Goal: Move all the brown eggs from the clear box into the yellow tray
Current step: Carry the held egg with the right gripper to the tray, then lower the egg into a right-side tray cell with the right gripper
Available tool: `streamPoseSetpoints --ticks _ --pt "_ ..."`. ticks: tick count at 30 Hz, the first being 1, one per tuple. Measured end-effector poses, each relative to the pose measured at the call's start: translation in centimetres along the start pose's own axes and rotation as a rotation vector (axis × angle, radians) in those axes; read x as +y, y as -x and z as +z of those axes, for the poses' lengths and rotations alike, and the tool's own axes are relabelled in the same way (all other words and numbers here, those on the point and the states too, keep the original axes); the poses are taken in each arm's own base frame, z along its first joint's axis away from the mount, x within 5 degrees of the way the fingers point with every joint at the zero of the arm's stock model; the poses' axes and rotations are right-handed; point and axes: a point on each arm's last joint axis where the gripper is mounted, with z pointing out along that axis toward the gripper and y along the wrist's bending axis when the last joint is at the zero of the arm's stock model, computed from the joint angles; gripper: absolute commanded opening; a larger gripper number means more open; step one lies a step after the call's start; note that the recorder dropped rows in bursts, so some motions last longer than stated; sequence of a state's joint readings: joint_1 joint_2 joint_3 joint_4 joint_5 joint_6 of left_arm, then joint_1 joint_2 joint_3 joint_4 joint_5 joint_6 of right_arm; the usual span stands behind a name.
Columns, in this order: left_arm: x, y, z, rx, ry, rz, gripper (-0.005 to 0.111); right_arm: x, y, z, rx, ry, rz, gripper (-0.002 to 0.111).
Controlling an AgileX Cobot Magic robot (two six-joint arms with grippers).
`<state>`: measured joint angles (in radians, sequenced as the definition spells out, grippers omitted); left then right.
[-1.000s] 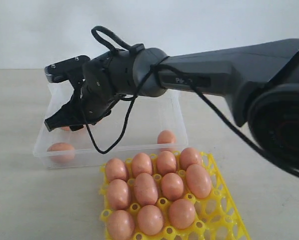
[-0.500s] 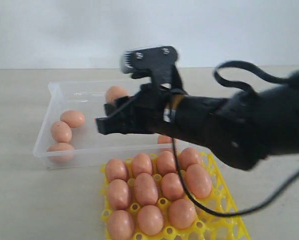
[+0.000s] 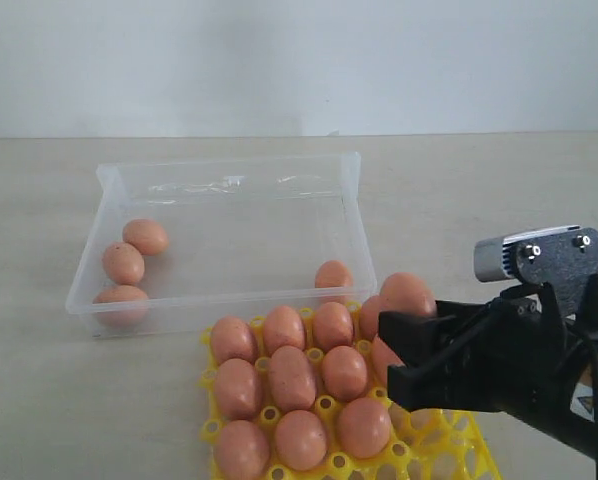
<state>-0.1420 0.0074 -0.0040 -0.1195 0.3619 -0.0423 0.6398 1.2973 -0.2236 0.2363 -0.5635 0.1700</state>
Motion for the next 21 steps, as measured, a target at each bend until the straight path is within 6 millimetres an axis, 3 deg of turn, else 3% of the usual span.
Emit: streamPoseSetpoints --ticks 10,21 --pt "0.0 0.0 0.0 0.000 0.000 0.000 0.004 -0.1 -1.9 -0.4 0.188 0.009 -0.081 0.000" --pt "0.0 0.0 0.0 0.000 0.000 0.000 0.004 -0.2 -2.6 -0.6 0.260 -0.001 -0.095 0.000"
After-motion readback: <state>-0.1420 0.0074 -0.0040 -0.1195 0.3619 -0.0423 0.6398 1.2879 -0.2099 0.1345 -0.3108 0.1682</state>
